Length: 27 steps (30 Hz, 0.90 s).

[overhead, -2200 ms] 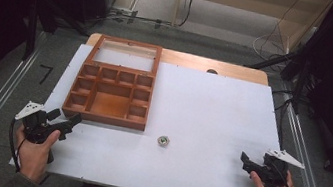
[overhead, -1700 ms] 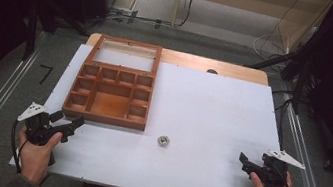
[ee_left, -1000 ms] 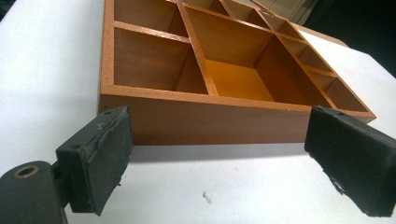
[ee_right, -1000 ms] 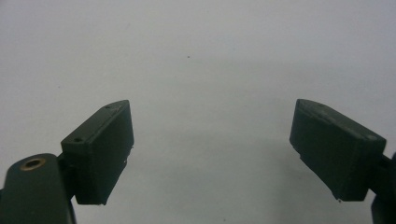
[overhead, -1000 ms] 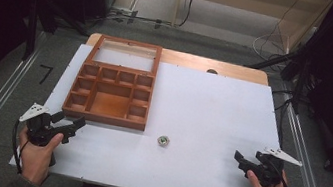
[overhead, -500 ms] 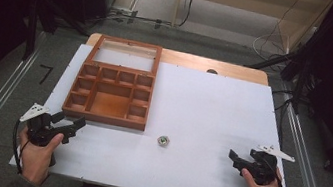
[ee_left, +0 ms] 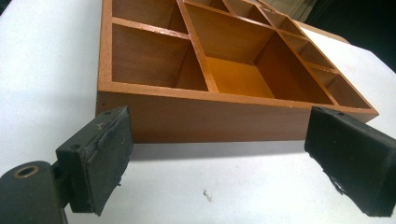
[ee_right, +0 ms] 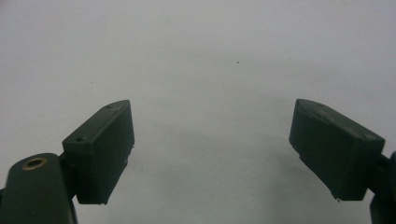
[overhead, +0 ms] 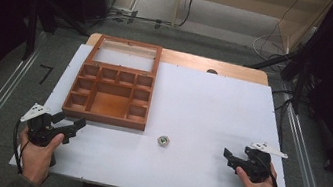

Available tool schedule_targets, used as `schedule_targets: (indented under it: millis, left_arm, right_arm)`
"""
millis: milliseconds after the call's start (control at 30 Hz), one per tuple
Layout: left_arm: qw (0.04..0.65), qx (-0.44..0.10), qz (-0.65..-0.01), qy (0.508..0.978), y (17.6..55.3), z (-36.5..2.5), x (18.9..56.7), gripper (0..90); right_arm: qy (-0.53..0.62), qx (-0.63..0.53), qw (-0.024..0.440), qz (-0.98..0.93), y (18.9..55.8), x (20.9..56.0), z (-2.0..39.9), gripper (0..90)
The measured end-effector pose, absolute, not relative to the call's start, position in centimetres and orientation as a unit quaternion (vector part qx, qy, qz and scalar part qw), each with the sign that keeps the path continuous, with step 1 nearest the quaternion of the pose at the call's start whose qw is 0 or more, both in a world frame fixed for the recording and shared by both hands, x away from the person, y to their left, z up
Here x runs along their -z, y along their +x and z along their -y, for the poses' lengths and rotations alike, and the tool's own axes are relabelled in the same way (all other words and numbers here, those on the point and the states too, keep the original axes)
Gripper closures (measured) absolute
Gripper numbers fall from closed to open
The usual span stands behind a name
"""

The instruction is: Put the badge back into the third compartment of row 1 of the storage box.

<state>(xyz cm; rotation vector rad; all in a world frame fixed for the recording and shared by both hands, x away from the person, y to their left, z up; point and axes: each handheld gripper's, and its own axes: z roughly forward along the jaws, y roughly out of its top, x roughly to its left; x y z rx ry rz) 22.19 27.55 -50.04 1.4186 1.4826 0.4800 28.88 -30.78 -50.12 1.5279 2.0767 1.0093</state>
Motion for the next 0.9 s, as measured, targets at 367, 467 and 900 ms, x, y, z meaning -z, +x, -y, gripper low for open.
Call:
schedule_targets:
  millis: [367,467,900]
  left_arm:
    - [0.494,-0.197,-0.612,0.586,22.2,-27.5,50.1,7.8]
    - [0.494,-0.197,-0.611,0.586,22.2,-27.5,50.1,7.8]
    - [0.496,-0.196,-0.611,0.585,22.2,-27.5,50.1,7.8]
  right_arm:
    - [0.535,-0.358,0.180,-0.743,29.2,50.1,29.6,13.5]
    - [0.533,-0.359,0.178,-0.745,29.3,50.2,29.3,13.5]
    - [0.517,-0.362,0.168,-0.757,29.6,50.2,27.6,14.5]
